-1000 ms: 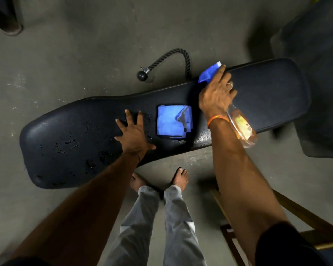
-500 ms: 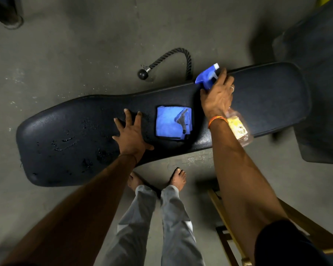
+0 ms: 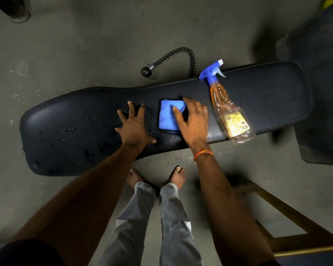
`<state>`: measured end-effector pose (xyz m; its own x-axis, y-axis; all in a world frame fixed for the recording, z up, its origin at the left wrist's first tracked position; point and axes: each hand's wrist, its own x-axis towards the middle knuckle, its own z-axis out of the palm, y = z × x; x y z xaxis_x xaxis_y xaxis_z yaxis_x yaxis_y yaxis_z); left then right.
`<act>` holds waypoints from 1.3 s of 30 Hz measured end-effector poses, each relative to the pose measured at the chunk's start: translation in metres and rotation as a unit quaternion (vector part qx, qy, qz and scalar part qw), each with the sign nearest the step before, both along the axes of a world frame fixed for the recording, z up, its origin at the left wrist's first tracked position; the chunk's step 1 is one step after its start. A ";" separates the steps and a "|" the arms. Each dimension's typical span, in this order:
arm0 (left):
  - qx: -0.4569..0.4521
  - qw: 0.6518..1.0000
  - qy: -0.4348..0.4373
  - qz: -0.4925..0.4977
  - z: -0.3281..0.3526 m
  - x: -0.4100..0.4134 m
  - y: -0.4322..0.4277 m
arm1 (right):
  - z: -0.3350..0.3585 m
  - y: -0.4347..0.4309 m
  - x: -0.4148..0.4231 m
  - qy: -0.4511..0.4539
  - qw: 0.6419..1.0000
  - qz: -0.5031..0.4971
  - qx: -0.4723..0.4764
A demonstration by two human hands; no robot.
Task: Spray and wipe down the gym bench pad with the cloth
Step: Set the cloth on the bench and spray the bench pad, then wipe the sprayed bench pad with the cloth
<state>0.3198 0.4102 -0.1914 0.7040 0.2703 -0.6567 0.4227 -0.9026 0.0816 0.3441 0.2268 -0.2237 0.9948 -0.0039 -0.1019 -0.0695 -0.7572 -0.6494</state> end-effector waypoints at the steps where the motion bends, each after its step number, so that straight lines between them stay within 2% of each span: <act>1: 0.001 1.000 0.001 -0.001 0.000 0.000 0.000 | -0.001 0.001 -0.004 0.014 1.000 0.007 -0.006; 8: -0.009 1.000 -0.022 0.004 -0.002 -0.007 0.005 | 0.014 0.006 -0.001 0.024 0.999 -0.006 -0.032; 11: -0.016 0.999 -0.032 -0.010 -0.003 -0.010 0.010 | 0.031 0.014 0.002 0.043 0.997 -0.039 0.060; 14: -0.014 0.999 -0.032 -0.021 -0.006 -0.015 0.013 | 0.057 0.023 0.005 -0.009 0.986 -0.076 0.150; 16: -0.050 0.994 -0.094 0.007 -0.012 -0.022 0.018 | 0.078 0.028 0.009 -0.045 0.972 -0.091 0.213; 18: -0.117 0.963 -0.228 0.083 -0.016 -0.031 0.023 | 0.098 0.031 0.014 -0.064 0.949 -0.107 0.291; 20: -0.150 0.920 -0.325 0.159 -0.011 -0.038 0.027 | 0.111 0.037 0.014 -0.063 0.911 -0.157 0.376; 23: -0.177 0.875 -0.368 0.259 -0.001 -0.037 0.037 | 0.098 0.049 -0.004 0.016 0.865 -0.235 0.443; 25: -0.218 0.844 -0.369 0.322 -0.004 -0.034 0.047 | 0.071 0.056 -0.028 0.143 0.850 -0.238 0.448; 27: -0.222 0.841 -0.360 0.336 -0.008 -0.033 0.052 | 0.044 0.059 -0.051 0.272 0.833 -0.215 0.430; 28: -0.213 0.850 -0.360 0.321 -0.010 -0.033 0.053 | 0.034 0.059 -0.061 0.303 0.837 -0.202 0.408; 32: -0.157 0.889 -0.381 0.200 -0.016 -0.033 0.050 | 0.021 0.053 -0.068 0.316 0.883 -0.159 0.308; 35: -0.128 0.904 -0.387 0.124 -0.022 -0.025 0.039 | 0.023 0.043 -0.055 0.346 0.914 -0.059 0.205; 37: -0.129 0.908 -0.389 0.093 -0.023 -0.017 0.030 | 0.028 0.032 -0.043 0.381 0.918 0.051 0.101; 39: -0.123 0.909 -0.396 0.046 -0.025 -0.003 0.021 | 0.033 0.019 -0.031 0.398 0.906 0.142 -0.026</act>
<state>0.3172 0.4315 -0.2167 0.9641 0.2656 -0.0018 0.2159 -0.7797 0.5878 0.3129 0.2462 -0.1905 0.5687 0.2156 -0.7938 -0.2975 -0.8458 -0.4429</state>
